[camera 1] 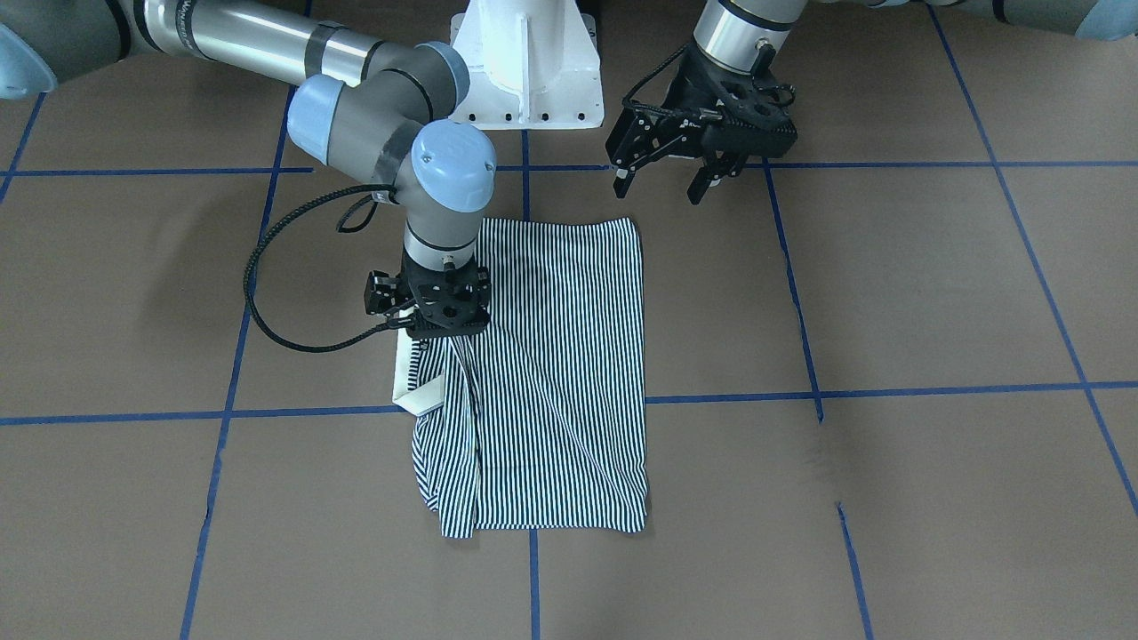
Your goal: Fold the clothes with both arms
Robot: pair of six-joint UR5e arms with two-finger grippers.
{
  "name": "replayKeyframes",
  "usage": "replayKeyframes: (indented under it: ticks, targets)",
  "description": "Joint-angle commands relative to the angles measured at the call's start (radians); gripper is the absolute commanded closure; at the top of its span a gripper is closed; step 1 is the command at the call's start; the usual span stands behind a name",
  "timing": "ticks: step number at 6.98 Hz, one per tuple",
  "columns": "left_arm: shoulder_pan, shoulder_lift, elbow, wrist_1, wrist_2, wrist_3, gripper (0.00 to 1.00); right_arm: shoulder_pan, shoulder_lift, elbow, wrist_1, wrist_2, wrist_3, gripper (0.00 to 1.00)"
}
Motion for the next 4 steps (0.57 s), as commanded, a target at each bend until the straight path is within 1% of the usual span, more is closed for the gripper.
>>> replayKeyframes:
  ticks: [1,4]
  targets:
    - [-0.003,0.002,0.000,-0.001,-0.001,0.001,0.00,-0.005,0.033,-0.076,0.040,0.000,0.001,0.00]
    - [-0.003,0.002,0.000,0.000,-0.004,0.001,0.00,-0.016,0.023,-0.081,0.032,0.002,0.001,0.00]
